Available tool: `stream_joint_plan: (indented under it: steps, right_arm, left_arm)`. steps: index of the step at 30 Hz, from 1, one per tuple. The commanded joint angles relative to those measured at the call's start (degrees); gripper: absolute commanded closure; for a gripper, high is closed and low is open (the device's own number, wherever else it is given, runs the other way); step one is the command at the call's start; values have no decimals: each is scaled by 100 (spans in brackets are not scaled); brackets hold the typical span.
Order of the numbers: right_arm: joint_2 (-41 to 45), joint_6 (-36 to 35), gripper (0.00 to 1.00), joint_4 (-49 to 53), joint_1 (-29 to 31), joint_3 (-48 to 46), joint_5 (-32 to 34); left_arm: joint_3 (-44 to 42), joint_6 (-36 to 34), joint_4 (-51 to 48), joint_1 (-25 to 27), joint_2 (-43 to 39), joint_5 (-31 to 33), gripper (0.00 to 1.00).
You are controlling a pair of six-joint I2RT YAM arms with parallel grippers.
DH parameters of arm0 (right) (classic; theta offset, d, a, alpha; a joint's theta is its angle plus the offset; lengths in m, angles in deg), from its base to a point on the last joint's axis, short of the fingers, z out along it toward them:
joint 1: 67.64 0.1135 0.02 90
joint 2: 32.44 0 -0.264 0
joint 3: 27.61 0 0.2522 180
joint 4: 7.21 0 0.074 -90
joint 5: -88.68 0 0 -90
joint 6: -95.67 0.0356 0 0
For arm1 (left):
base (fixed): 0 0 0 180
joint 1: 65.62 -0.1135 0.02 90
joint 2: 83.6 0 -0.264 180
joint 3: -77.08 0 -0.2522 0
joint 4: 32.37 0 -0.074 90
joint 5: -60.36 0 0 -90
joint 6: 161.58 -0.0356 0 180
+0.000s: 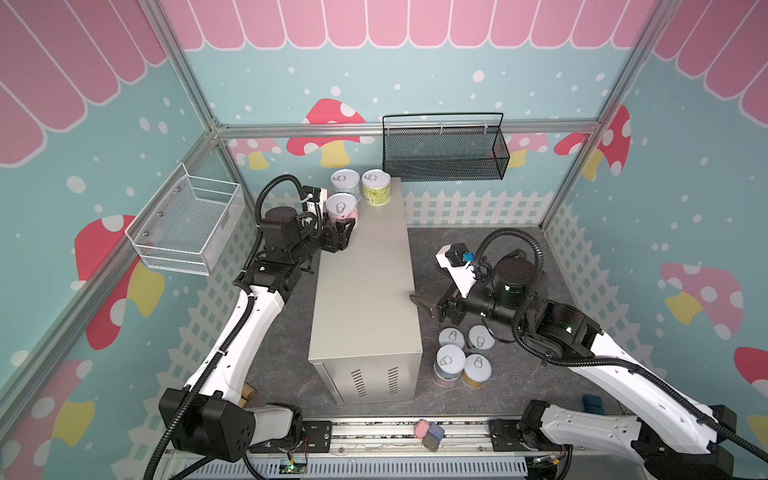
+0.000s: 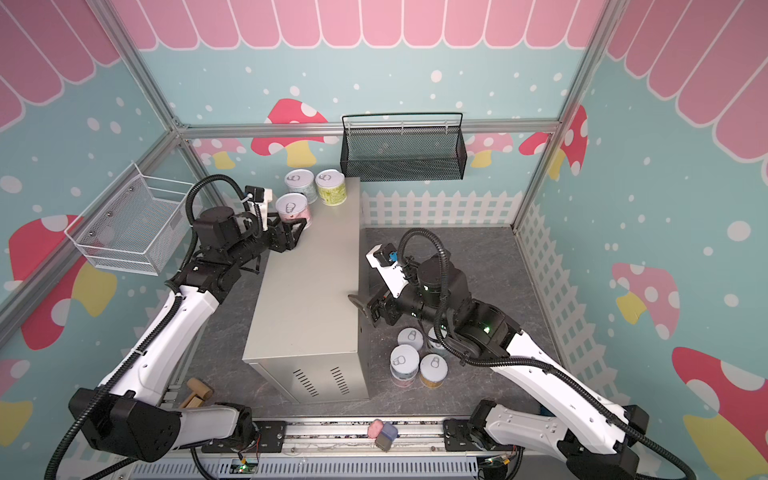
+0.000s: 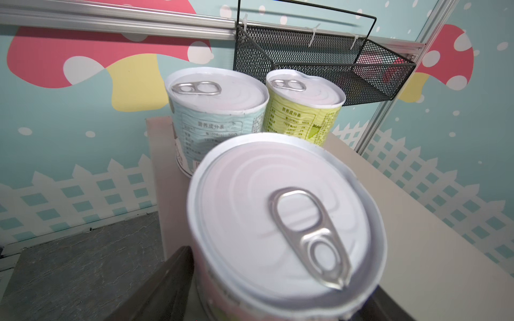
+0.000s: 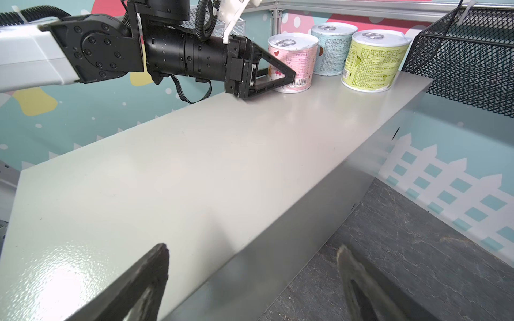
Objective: Place and organize the canned foods onto the counter
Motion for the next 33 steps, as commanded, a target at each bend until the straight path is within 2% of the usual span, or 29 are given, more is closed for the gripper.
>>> stream_joint_plan:
  steps: [1,33]
  right_arm:
    - [64,-40,5,-109,19,-66,-46]
    - [86,-71,5,-135,21,-88,-63]
  left_arm:
    - [74,-108,3,-71,112,-72,23]
    - [208,-66,30,-84,356,-338,25]
